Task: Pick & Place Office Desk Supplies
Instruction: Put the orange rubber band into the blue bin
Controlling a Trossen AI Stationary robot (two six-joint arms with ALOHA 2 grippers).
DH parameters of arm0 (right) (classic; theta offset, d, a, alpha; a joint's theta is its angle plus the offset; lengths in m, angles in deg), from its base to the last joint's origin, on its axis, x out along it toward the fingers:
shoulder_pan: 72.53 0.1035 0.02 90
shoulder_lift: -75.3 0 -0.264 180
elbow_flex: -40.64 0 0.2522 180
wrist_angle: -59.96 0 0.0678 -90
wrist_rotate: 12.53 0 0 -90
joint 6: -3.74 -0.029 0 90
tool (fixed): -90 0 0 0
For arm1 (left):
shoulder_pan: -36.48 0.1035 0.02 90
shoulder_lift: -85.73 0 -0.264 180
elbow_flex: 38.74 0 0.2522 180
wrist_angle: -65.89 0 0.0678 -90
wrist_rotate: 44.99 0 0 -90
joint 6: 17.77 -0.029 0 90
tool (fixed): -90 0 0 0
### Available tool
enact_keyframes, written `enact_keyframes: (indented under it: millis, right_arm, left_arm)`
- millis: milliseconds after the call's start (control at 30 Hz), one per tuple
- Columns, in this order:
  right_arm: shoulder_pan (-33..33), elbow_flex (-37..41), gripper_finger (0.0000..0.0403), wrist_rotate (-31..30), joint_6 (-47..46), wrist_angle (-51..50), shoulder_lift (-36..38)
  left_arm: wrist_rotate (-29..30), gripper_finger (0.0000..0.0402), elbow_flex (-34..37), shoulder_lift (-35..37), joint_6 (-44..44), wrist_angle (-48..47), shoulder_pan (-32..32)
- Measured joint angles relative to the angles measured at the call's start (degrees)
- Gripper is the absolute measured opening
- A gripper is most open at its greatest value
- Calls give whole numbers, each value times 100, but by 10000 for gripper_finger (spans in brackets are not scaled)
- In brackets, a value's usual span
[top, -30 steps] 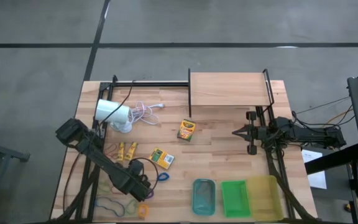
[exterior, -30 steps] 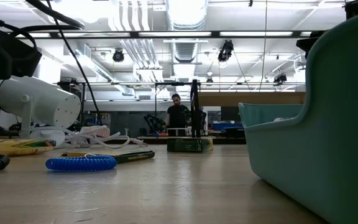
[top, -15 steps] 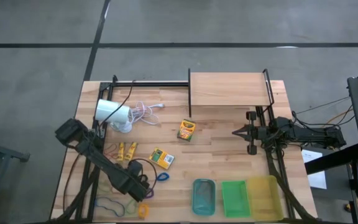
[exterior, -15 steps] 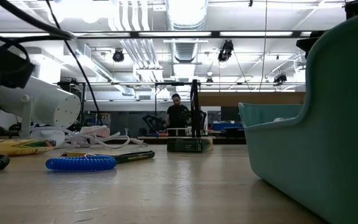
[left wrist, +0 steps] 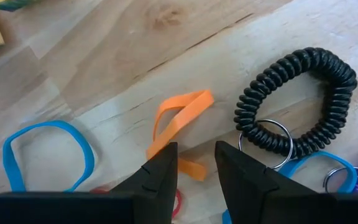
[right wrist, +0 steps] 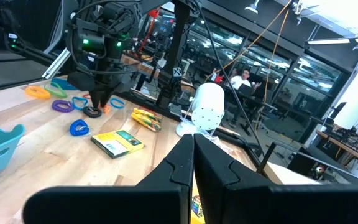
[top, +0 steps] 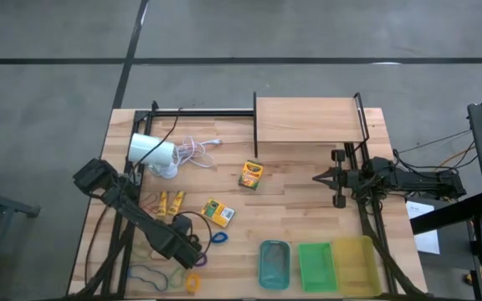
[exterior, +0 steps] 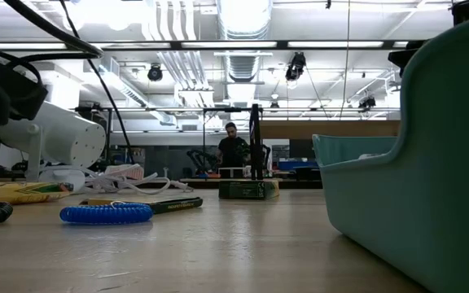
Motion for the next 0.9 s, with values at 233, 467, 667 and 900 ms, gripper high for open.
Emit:
enact_keyframes:
  millis: [233, 467, 667, 900]
  right_arm:
    - [0, 2, 8, 2, 0, 0, 0]
    - [-1, 0, 8, 1, 0, 0, 2]
    - [0, 2, 8, 0, 0, 0, 2]
    - [0, 0, 8, 0, 0, 0, 2]
  left_arm:
    - [-190, 117, 7, 55, 65, -188, -14]
    - [-97, 117, 15, 67, -20, -255, -15]
    - [-38, 117, 15, 67, -20, -255, -15]
    - [13, 117, 9, 69, -37, -250, -11]
